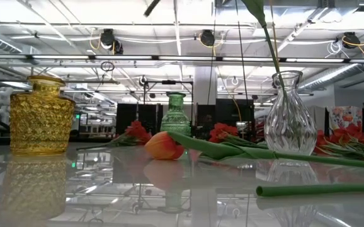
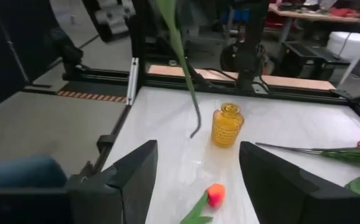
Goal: Sort flowers into vase by color
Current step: Put bottom black flower into the transparent vase
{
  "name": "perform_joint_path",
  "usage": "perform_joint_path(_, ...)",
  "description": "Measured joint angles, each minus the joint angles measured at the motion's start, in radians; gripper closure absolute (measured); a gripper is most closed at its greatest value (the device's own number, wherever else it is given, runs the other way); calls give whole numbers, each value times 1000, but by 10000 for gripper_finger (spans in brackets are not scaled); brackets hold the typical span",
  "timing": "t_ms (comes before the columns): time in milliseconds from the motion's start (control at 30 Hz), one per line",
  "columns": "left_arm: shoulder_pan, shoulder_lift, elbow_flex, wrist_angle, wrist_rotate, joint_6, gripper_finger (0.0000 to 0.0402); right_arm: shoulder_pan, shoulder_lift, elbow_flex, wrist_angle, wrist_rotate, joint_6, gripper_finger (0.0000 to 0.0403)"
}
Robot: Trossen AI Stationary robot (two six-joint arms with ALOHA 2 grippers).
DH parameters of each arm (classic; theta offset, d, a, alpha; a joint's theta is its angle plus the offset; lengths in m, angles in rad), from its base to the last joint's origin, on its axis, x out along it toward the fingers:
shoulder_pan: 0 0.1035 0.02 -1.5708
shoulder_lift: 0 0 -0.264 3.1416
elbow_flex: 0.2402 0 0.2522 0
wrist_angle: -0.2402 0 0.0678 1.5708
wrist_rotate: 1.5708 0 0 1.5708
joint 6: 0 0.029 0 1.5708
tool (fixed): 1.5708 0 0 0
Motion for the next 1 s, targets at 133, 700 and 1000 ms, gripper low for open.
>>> perform_joint_path(133, 10, 4, 0, 62, 82, 3, 371, 0, 54, -1, 118, 8, -25, 184)
perform_joint_path(700, 72, 35, -1, 81, 278, -70, 371, -10, 168, -1, 619, -65, -337, 184)
perform_joint_path(1000, 99, 74, -1, 135, 341, -75, 371, -16, 176, -1, 657, -91, -337, 184)
